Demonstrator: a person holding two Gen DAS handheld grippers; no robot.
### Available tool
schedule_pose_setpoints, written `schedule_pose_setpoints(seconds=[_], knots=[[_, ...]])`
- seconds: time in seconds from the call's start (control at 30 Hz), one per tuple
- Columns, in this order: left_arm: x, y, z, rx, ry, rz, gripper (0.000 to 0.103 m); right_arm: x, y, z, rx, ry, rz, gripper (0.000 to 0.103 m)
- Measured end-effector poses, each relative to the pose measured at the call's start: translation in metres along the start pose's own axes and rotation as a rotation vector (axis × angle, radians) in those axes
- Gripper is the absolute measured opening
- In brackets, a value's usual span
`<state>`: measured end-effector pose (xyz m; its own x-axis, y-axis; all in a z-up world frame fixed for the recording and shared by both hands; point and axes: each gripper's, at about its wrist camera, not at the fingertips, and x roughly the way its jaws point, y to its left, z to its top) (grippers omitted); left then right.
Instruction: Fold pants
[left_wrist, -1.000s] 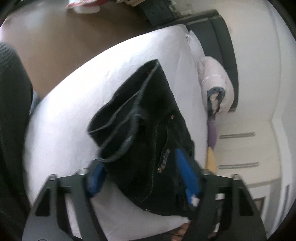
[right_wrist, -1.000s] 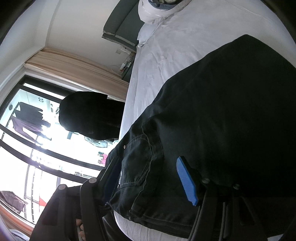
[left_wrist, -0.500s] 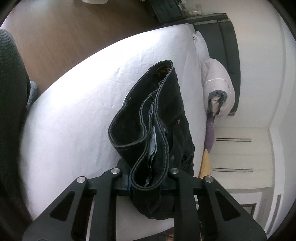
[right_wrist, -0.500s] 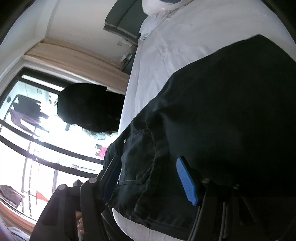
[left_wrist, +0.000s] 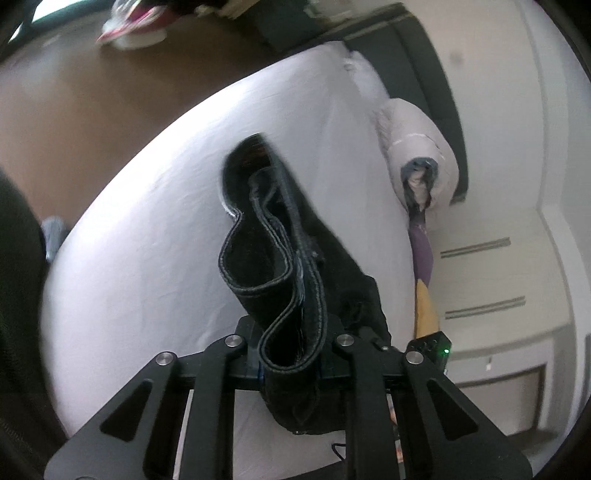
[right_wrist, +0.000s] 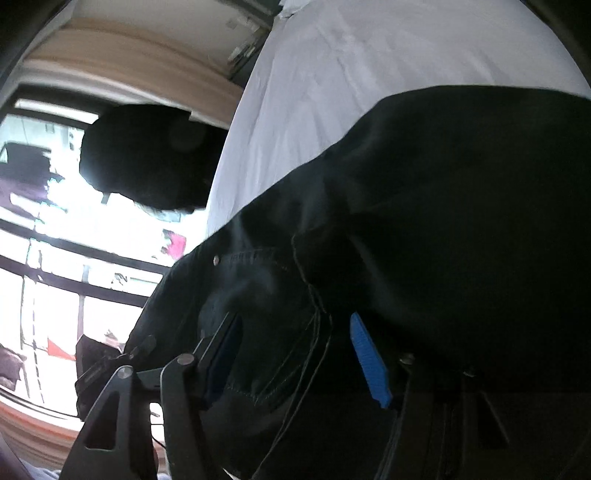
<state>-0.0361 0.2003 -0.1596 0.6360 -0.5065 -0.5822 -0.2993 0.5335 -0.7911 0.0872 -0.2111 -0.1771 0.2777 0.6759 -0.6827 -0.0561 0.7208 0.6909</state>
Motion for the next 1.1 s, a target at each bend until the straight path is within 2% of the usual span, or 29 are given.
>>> schedule_pose_setpoints(seconds=[0.17,0.3,0.37,0.5,0.63,0.7,0.8,0.83,0.93,1.1], knots=[[0.007,-0.047,0.003,0.107,-0.011,0.007,0.014,-0.005,0.005,-0.01,-0.085,-0.049,-0.011,0.058],[0.012,-0.097,-0.003,0.231,-0.019,0.01,0.014,-0.029,-0.004,-0.008,0.014,-0.078,0.118,0.069],[0.019,-0.129,-0.01,0.314,-0.022,0.02,0.014,-0.045,-0.008,-0.006,0.032,-0.124,0.176,0.069],[0.047,-0.189,-0.034,0.484,-0.004,0.034,0.014,-0.08,-0.017,0.004,0.03,-0.149,0.268,0.074],[0.095,-0.245,-0.074,0.636,0.06,0.021,0.014,-0.108,-0.03,0.016,0.02,-0.157,0.276,0.076],[0.117,-0.26,-0.096,0.702,0.089,0.021,0.014,-0.12,-0.04,0.024,0.035,-0.165,0.275,0.078],[0.154,-0.278,-0.135,0.819,0.109,0.055,0.014,-0.139,-0.055,0.032,0.061,-0.176,0.318,0.081],[0.164,-0.28,-0.145,0.846,0.121,0.069,0.014,-0.147,-0.06,0.035,0.058,-0.182,0.326,0.086],[0.188,-0.284,-0.171,0.903,0.157,0.098,0.014,-0.158,-0.068,0.038,0.059,-0.182,0.334,0.088],[0.214,-0.29,-0.206,1.038,0.178,0.16,0.014,-0.15,-0.065,0.038,0.053,-0.138,0.263,0.09]])
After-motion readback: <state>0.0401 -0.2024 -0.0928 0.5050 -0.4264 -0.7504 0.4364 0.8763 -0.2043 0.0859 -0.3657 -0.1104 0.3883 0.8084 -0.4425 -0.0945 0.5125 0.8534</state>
